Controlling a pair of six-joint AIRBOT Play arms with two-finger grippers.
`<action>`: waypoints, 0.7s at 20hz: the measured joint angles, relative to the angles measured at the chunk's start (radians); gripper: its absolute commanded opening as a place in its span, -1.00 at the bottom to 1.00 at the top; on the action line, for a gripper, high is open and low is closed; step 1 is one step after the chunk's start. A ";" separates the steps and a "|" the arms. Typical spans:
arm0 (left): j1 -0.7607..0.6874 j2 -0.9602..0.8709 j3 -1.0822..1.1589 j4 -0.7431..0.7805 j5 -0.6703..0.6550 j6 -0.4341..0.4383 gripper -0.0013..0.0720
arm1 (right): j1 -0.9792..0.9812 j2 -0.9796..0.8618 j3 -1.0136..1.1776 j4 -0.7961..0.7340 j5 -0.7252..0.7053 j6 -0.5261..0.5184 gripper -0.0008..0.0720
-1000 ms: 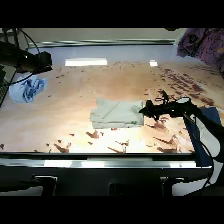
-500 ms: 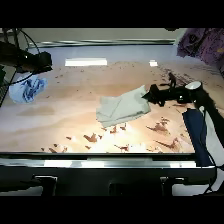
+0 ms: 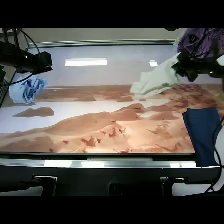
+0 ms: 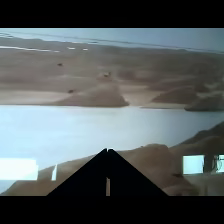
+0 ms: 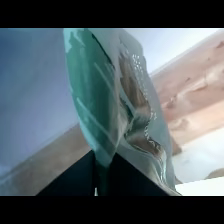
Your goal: Fold the clothes and pants, and hang the long-sleeved shirts on hangers.
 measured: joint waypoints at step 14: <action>0.000 0.000 0.000 0.000 0.000 0.000 -0.92 | -0.275 0.020 0.100 -0.236 -0.021 0.293 -0.90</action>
